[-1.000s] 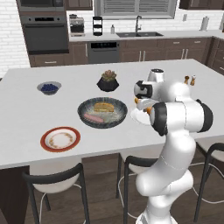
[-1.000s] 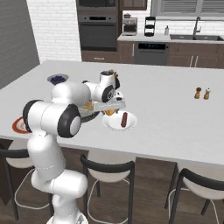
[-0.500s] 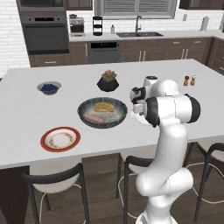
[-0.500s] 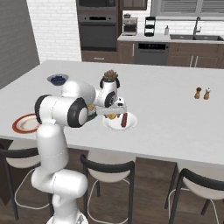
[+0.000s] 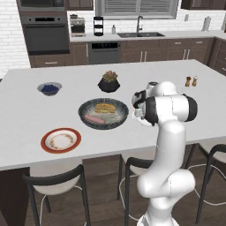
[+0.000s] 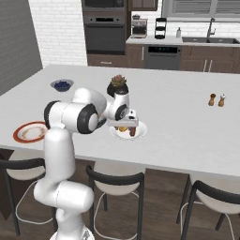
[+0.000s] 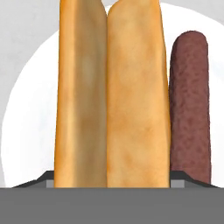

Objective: Place one bun and one sausage from the bowl on each plate.

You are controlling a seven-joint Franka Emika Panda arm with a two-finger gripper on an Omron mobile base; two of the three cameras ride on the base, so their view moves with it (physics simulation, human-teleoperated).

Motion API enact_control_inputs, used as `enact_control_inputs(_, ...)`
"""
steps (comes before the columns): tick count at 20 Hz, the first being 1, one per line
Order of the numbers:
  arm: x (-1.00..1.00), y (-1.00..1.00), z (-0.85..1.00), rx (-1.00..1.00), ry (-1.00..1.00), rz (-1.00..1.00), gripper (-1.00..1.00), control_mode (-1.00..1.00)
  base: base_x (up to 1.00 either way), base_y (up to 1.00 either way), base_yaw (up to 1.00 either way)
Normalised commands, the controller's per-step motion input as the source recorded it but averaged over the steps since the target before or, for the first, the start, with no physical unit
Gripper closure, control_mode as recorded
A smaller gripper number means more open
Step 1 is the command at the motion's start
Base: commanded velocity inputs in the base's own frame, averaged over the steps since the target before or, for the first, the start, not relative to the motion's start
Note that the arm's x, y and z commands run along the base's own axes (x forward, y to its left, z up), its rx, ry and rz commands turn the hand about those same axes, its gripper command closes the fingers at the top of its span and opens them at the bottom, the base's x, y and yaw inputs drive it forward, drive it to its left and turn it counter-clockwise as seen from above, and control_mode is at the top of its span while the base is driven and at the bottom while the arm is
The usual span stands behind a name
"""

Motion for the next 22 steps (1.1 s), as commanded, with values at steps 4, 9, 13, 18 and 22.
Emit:
enact_control_inputs(4, 0.03, -0.01, -0.01, 0.00, -0.01, -0.02, -1.00, -1.00, 0.00, 0.00, 0.00)
enact_control_inputs(9, 0.03, 0.00, 0.00, 0.00, 0.00, 0.00, -1.00, -1.00, 0.00, 0.00, 0.00)
enact_control_inputs(13, 0.02, 0.00, 0.00, 0.00, 0.00, 0.00, -1.00, -1.00, 0.00, 0.00, 0.00)
enact_control_inputs(18, -0.04, 0.00, 0.33, 0.00, -0.02, 0.00, -1.00, -1.00, 0.00, 0.00, 0.00)
enact_control_inputs(22, -0.35, 0.00, 0.86, 0.02, -0.09, 0.00, -1.00, -1.00, 0.00, 0.00, 0.00)
